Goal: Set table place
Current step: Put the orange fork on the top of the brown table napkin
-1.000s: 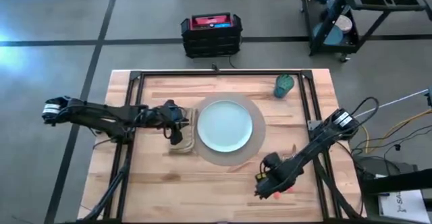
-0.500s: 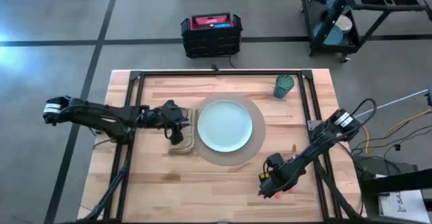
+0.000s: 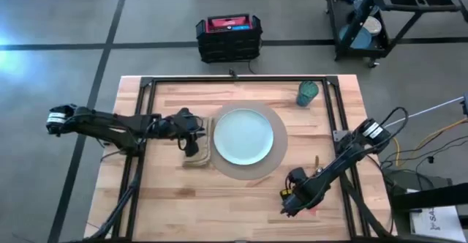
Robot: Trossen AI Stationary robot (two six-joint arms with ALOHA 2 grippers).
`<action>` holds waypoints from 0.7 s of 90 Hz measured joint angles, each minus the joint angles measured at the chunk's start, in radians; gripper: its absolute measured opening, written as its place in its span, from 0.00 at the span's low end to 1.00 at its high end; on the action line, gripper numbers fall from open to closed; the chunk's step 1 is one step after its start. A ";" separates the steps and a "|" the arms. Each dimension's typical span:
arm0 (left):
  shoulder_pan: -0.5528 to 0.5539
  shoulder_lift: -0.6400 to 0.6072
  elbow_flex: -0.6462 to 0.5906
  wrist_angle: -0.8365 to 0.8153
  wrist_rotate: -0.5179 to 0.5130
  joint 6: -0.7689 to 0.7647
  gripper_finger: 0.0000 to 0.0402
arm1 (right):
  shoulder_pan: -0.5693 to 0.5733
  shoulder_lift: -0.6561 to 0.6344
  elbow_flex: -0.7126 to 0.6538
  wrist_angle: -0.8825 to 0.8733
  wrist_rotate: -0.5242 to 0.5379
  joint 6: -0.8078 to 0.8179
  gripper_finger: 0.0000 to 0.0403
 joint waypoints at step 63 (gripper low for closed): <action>-0.034 -0.106 0.142 -0.237 0.198 -0.016 0.18 | -0.425 -0.016 0.370 0.424 0.613 -0.624 0.00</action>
